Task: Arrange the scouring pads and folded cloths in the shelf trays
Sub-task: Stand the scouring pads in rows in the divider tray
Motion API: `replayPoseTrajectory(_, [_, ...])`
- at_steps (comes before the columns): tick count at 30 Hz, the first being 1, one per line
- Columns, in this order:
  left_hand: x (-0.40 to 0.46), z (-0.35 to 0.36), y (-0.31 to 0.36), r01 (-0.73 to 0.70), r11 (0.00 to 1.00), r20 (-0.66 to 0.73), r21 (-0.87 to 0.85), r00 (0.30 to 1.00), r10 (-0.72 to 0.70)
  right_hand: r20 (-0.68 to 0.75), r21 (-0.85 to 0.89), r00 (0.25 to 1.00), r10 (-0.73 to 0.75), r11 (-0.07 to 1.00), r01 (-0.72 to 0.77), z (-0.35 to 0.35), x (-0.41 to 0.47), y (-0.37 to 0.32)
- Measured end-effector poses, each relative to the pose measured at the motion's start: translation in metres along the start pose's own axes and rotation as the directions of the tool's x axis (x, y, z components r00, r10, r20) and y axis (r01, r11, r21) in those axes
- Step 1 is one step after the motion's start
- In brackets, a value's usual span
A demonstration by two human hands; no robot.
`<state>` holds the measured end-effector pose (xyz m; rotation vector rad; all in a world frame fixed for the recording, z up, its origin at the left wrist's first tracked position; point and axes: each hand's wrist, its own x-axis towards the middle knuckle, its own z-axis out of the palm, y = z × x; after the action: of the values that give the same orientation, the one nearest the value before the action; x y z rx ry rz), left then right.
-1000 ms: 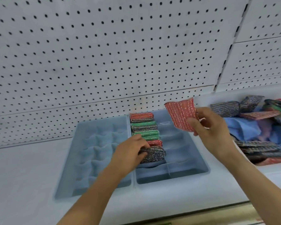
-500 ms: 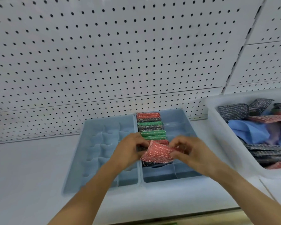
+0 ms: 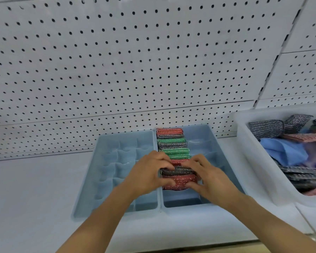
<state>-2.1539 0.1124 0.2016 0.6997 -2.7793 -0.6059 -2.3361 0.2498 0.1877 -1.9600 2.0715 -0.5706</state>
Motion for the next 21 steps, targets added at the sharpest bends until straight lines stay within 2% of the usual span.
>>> replayPoseTrajectory(3, [-0.006,0.006,-0.002,-0.031,0.996,-0.025,0.084,0.999,0.033,0.028,-0.015,0.999,0.041,0.999,-0.041,-0.003,-0.004,0.004])
replayPoseTrajectory(9, [-0.002,0.004,0.002,-0.001,0.983,0.019,0.183,1.000,-0.002,0.097,-0.247,0.995,0.019,0.969,0.005,-0.013,0.010,-0.004])
replayPoseTrajectory(11, [0.000,0.002,0.005,0.013,0.981,0.041,0.196,0.999,-0.021,0.123,-0.241,0.992,0.023,0.970,0.007,-0.016,0.010,-0.005])
replayPoseTrajectory(14, [0.005,0.001,0.016,0.043,0.984,0.018,0.175,0.999,-0.047,0.118,-0.138,0.993,0.008,0.990,0.009,-0.020,0.001,0.003])
replayPoseTrajectory(16, [0.011,0.002,0.030,0.050,0.995,-0.026,0.091,0.999,-0.048,0.056,-0.091,0.997,-0.047,0.994,0.052,-0.028,-0.009,0.009])
replayPoseTrajectory(18, [0.023,0.004,0.048,0.005,1.000,-0.073,-0.024,0.997,-0.006,-0.099,-0.032,0.991,-0.089,0.996,0.086,-0.040,-0.020,0.017])
replayPoseTrajectory(21, [0.050,0.010,0.084,-0.059,0.983,-0.062,-0.171,0.997,0.049,-0.307,0.043,0.952,-0.020,0.998,0.034,-0.068,-0.037,0.044])
